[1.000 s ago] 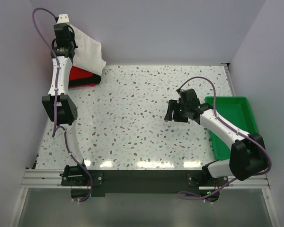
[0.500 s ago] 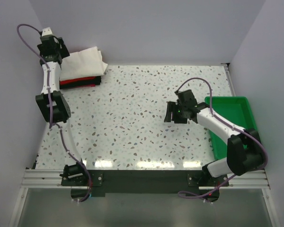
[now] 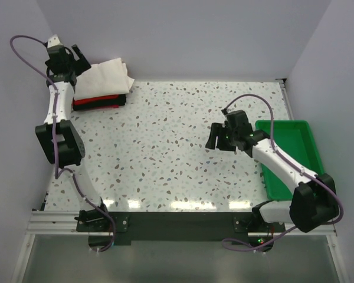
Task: Fold and stack the t-shirts
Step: Reset both grippers
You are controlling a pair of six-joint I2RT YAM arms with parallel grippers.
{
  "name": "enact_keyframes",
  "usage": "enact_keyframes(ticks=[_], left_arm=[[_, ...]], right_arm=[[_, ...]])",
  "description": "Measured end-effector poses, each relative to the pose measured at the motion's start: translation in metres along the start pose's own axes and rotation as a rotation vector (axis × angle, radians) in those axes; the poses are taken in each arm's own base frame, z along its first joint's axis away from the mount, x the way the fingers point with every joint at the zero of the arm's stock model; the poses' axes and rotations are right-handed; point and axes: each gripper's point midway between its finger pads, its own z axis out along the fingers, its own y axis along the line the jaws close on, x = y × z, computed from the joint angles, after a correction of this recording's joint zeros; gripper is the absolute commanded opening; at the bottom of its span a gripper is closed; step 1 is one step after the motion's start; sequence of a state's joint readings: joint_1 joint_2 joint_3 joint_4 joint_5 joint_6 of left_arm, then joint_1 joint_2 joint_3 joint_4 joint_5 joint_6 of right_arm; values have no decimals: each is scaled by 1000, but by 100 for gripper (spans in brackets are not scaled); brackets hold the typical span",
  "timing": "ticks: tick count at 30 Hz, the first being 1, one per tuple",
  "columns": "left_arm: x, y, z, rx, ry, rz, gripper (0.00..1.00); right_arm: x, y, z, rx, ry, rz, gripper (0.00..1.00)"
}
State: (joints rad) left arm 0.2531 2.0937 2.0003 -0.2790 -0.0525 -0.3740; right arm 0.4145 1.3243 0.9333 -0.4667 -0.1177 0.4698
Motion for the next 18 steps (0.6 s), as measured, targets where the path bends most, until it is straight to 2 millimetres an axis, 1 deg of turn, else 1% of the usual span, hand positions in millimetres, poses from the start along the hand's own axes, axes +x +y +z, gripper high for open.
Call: enact_keyframes(ticks=[3, 5, 7, 8, 10, 13, 15, 17, 18], left_arm=[[6, -13, -30, 30, 2, -31, 100], [19, -24, -51, 51, 30, -43, 100], [36, -42, -71, 81, 52, -37, 100], [47, -53, -83, 98, 70, -33, 100], [75, -77, -109, 150, 110, -17, 100], [127, -112, -158, 242, 184, 23, 100], [158, -131, -190, 298, 228, 58, 100], [187, -152, -223, 366, 263, 97, 100], [197, -160, -235, 391, 275, 112, 100]], right_arm=[[-6, 3, -7, -10, -28, -4, 65], [-8, 4, -11, -11, -39, -5, 65], [-8, 3, -13, -4, -46, -6, 65], [-9, 2, -15, -1, -49, -6, 65], [-9, 2, -18, 1, -56, -7, 65], [-12, 1, -25, 11, -78, -8, 65], [-14, 1, -30, 13, -94, -10, 65], [-17, 0, -34, 19, -112, -11, 65], [-18, -1, -35, 23, -120, -11, 65]])
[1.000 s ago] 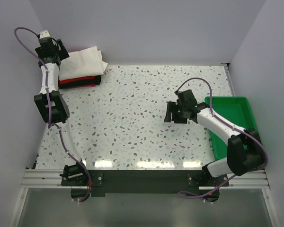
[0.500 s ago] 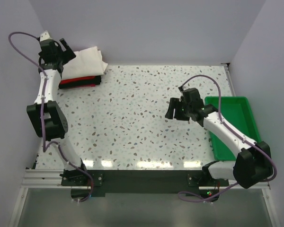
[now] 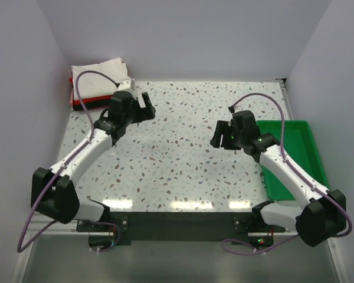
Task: Fold and stack the t-shirts
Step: Reset both grippers
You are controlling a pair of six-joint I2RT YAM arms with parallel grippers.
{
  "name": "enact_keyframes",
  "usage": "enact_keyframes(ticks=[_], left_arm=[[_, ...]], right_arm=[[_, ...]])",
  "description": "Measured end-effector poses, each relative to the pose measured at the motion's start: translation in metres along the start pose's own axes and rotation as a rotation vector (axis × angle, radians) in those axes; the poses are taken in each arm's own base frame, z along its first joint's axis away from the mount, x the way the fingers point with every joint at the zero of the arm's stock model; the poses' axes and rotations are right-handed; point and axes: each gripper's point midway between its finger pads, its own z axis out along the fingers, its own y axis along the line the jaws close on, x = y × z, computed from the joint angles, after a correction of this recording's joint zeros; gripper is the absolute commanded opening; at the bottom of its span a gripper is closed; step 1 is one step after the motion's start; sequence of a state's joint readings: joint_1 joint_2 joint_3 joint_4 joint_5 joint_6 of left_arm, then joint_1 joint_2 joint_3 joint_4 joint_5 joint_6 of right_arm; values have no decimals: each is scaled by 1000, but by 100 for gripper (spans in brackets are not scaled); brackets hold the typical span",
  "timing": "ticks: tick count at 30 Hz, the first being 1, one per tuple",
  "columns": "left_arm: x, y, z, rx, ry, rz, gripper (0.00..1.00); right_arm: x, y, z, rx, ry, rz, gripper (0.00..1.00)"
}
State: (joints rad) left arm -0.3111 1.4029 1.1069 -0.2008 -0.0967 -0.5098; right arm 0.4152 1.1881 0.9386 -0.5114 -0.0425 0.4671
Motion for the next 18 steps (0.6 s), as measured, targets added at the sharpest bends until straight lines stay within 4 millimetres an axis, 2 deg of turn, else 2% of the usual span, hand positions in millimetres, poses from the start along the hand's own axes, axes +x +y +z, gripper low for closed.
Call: enact_keyframes(ticks=[2, 4, 7, 10, 13, 18], left_arm=[[29, -31, -13, 64, 34, 47, 100], [59, -53, -26, 119, 73, 87, 100], [95, -66, -46, 164, 114, 122, 100], [120, -69, -60, 196, 146, 133, 100], [127, -66, -64, 199, 157, 135, 100], [117, -68, -71, 209, 134, 142, 100]], right_arm=[[-1, -1, -2, 4, -9, 0, 65], [-3, -4, -5, 22, -21, -1, 65], [-7, -7, -11, 41, -49, -2, 65], [-14, -10, -21, 60, -95, 3, 65], [-23, -11, -32, 62, -151, 8, 64], [-24, -13, -40, 66, -189, 15, 64]])
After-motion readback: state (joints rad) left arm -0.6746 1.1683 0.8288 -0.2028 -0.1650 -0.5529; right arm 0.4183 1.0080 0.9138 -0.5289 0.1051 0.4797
